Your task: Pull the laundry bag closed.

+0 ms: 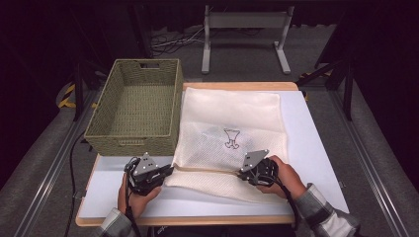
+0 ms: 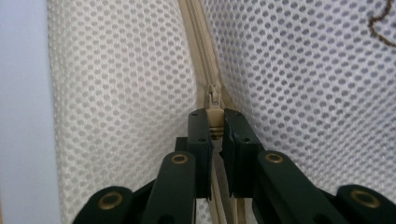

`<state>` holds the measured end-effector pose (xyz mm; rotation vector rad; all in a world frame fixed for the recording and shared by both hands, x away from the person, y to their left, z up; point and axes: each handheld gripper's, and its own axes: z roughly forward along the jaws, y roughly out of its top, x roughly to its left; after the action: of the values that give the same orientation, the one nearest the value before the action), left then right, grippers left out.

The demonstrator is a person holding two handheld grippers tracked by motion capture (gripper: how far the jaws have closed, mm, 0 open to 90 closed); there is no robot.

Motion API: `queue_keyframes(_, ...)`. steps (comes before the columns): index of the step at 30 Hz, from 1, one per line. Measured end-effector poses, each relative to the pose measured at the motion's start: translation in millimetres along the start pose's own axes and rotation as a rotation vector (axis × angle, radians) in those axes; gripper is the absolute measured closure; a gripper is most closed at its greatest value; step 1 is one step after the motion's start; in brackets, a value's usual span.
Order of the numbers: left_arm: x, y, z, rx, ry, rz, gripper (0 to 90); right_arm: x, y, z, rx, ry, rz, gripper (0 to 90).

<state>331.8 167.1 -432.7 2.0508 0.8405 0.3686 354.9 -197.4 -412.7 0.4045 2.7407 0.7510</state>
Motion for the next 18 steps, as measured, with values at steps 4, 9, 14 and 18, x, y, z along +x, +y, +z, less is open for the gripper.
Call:
queue_keyframes(4, -0.2, -0.2, 0.4, 0.0, -0.001, -0.004, 84.6, -1.5, -5.4, -2.2, 0.001, -0.002, 0.004, 82.2)
queue_keyframes(9, 0.3, -0.3, -0.1, 0.002, 0.0, 0.0, 84.6, -2.4, -9.6, -5.0, 0.003, -0.006, 0.006, 82.2)
queue_keyframes(14, 0.4, -0.3, -0.2, 0.004, -0.002, -0.003, 84.6, -3.8, -14.7, -8.4, 0.008, -0.003, 0.016, 82.2)
queue_keyframes(18, 0.5, -0.4, -0.2, 0.005, 0.001, -0.002, 84.6, -4.1, -18.5, -10.9, 0.012, -0.008, 0.018, 82.2)
